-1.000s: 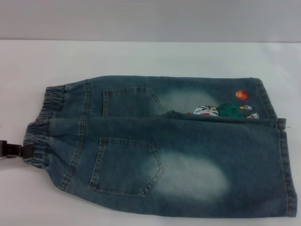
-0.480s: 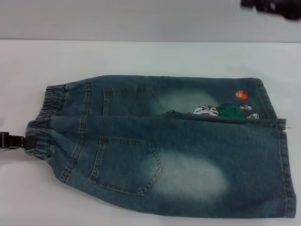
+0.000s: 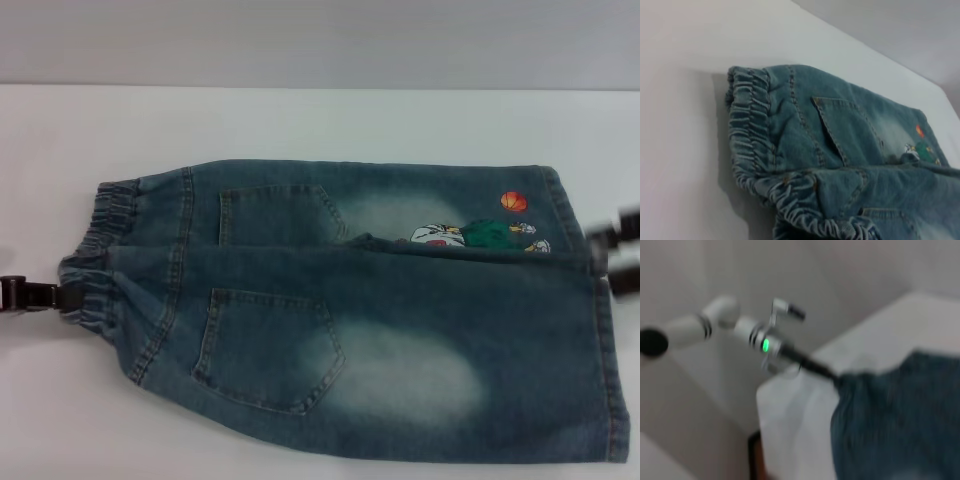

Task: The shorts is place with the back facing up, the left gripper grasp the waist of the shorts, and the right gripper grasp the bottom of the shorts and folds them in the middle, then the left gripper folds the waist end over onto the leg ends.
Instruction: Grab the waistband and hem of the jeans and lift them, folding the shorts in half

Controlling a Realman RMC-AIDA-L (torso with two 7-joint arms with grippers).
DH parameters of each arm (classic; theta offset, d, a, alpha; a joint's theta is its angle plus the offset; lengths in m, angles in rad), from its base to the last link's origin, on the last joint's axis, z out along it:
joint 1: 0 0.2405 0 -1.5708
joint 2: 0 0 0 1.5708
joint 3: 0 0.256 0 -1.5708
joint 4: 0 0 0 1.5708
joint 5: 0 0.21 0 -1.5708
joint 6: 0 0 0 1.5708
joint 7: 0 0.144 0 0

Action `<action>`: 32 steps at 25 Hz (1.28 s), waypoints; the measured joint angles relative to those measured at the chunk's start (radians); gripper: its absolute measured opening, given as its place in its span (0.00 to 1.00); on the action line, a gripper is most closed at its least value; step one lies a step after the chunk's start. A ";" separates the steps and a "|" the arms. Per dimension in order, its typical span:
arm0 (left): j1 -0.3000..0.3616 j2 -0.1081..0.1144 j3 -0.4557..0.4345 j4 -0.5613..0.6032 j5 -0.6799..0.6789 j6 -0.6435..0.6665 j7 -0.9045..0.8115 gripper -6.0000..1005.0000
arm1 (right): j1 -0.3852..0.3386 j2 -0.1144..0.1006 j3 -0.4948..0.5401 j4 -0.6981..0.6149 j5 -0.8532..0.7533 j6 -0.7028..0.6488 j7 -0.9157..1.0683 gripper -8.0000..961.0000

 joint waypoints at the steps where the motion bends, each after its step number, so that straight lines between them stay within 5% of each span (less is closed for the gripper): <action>1: 0.001 -0.005 -0.009 0.001 0.000 -0.002 0.001 0.05 | -0.006 -0.001 0.006 -0.007 -0.071 -0.036 -0.005 0.68; 11: 0.000 -0.035 -0.045 0.005 0.000 -0.004 -0.005 0.05 | -0.060 0.005 0.002 -0.012 -0.271 -0.069 -0.014 0.68; 32: 0.000 -0.042 -0.039 -0.001 0.000 -0.010 0.002 0.05 | -0.102 0.021 -0.004 -0.009 -0.506 0.032 0.048 0.68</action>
